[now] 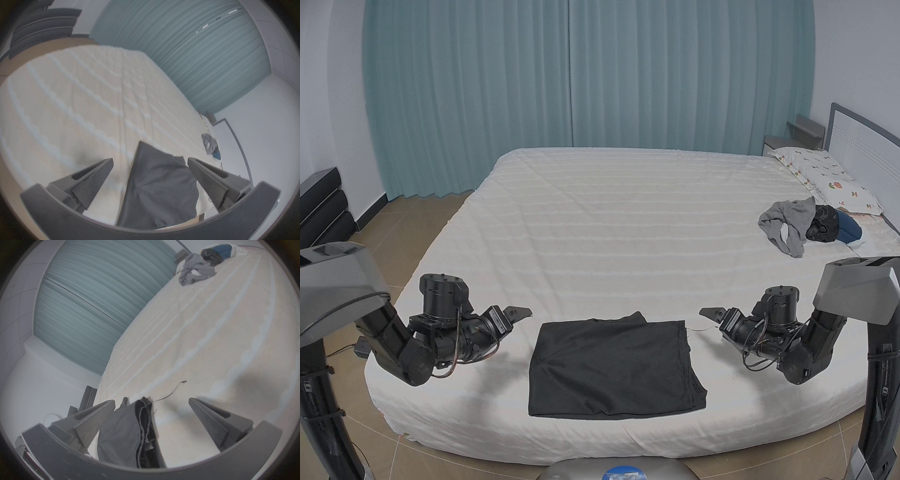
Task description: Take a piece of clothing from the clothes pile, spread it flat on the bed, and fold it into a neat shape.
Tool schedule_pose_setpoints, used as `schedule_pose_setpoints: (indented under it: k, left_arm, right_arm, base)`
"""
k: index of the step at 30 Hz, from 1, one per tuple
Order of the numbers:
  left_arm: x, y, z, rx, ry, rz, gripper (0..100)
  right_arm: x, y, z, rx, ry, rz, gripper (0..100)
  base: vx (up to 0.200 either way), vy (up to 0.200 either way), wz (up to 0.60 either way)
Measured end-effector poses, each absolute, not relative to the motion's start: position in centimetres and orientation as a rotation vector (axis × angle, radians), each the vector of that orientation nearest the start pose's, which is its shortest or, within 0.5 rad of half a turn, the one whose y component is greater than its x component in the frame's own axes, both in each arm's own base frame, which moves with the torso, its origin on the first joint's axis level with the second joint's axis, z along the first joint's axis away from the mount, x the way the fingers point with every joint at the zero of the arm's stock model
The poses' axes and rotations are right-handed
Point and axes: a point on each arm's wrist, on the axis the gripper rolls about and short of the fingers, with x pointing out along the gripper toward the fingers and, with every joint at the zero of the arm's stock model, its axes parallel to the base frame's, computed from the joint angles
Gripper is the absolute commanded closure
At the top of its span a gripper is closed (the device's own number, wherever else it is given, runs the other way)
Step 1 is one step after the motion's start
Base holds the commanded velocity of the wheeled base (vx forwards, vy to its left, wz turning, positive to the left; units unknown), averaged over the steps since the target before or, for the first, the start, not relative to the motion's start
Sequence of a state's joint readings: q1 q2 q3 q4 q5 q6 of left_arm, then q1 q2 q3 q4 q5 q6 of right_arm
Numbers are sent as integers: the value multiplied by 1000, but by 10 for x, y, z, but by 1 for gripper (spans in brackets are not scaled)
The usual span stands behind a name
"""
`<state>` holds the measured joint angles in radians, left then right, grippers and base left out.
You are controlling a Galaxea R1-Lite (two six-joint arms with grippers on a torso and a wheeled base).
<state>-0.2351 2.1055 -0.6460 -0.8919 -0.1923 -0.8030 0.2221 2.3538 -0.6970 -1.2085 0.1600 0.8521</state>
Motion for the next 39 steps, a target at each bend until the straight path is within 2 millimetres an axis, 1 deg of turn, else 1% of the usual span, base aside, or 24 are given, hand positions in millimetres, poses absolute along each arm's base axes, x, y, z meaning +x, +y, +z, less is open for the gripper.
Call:
schedule_pose_setpoints:
  k: [3, 5, 9, 14, 15, 17, 24, 28, 31, 32, 34, 35, 39]
  left_arm:
    - [312, -77, 61, -748, 626, -127, 0]
    - [303, -74, 78, -740, 564, -105, 0]
    - [280, -66, 107, -716, 456, -72, 0]
    - [247, -55, 135, -664, 337, -43, 0]
    - [243, -54, 138, -655, 322, -36, 0]
    - [227, -49, 150, -633, 260, -20, 0]
    - [176, -35, 178, -508, 79, 28, 0]
    - [145, -27, 187, -433, -6, 52, 0]
    - [124, -21, 190, -371, -48, 75, 0]
    - [119, -20, 190, -358, -54, 79, 0]
    - [102, -16, 192, -317, -76, 93, 0]
    - [99, -15, 192, -311, -79, 95, 0]
    - [72, -8, 187, -255, -71, 117, 0]
  right_arm:
    - [345, 83, 4, 772, 547, 156, 0]
    - [337, 82, 19, 739, 514, 155, 0]
    - [313, 76, 51, 683, 442, 148, 0]
    - [278, 67, 93, 628, 340, 168, 0]
    - [273, 66, 97, 620, 330, 169, 0]
    - [255, 60, 113, 595, 283, 178, 0]
    - [197, 45, 148, 510, 171, 200, 0]
    - [163, 36, 160, 445, 122, 201, 0]
    - [138, 29, 162, 395, 110, 193, 0]
    - [132, 28, 161, 386, 111, 191, 0]
    - [112, 23, 159, 357, 129, 182, 0]
    - [109, 22, 158, 351, 134, 180, 0]
    - [79, 15, 149, 308, 184, 161, 0]
  base:
    - [0, 0, 0]
    - [0, 0, 0]
    - [0, 0, 0]
    - [0, 0, 0]
    - [0, 0, 0]
    - [0, 0, 0]
    - [0, 0, 0]
    - [0, 0, 0]
    - [0, 0, 0]
    - [0, 0, 0]
    - [0, 0, 0]
    - [0, 0, 0]
    - [0, 0, 0]
